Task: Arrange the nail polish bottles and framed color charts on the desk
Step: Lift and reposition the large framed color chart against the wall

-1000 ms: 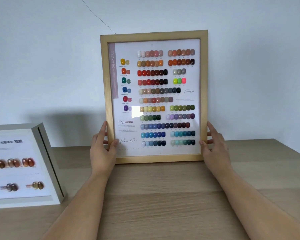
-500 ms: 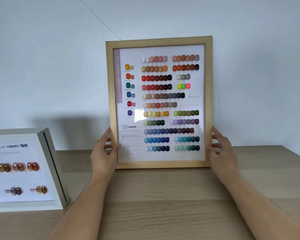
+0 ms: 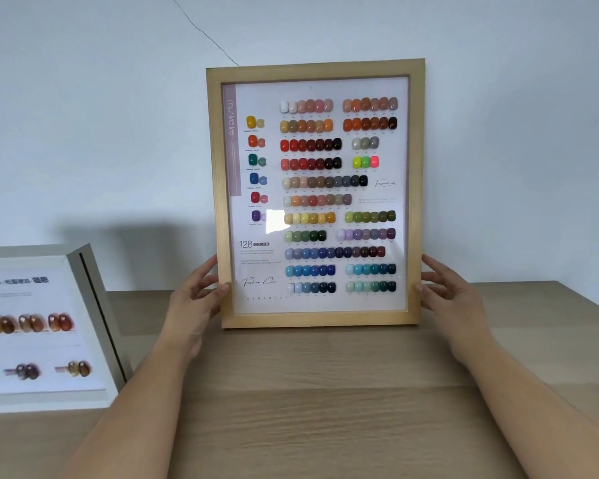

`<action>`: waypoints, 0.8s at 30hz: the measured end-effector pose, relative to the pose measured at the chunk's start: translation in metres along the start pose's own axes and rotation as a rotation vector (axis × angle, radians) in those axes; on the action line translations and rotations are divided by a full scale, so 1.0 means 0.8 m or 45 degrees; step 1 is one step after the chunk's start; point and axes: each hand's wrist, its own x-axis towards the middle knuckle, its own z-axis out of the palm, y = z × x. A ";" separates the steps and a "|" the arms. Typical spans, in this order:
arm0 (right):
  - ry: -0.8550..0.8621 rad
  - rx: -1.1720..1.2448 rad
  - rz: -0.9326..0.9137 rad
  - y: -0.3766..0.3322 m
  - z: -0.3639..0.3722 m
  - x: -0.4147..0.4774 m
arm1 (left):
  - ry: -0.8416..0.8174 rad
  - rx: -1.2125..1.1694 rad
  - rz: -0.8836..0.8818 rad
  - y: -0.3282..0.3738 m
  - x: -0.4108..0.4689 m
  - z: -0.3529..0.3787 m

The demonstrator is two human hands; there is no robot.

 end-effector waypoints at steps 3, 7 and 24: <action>-0.010 -0.040 0.013 0.001 0.004 -0.002 | 0.034 0.050 0.024 -0.003 0.001 0.004; 0.013 -0.128 -0.001 -0.001 0.008 -0.002 | 0.096 0.111 0.051 -0.008 0.005 0.005; 0.093 -0.422 -0.182 -0.002 0.010 -0.009 | 0.202 0.482 0.225 -0.014 0.000 0.007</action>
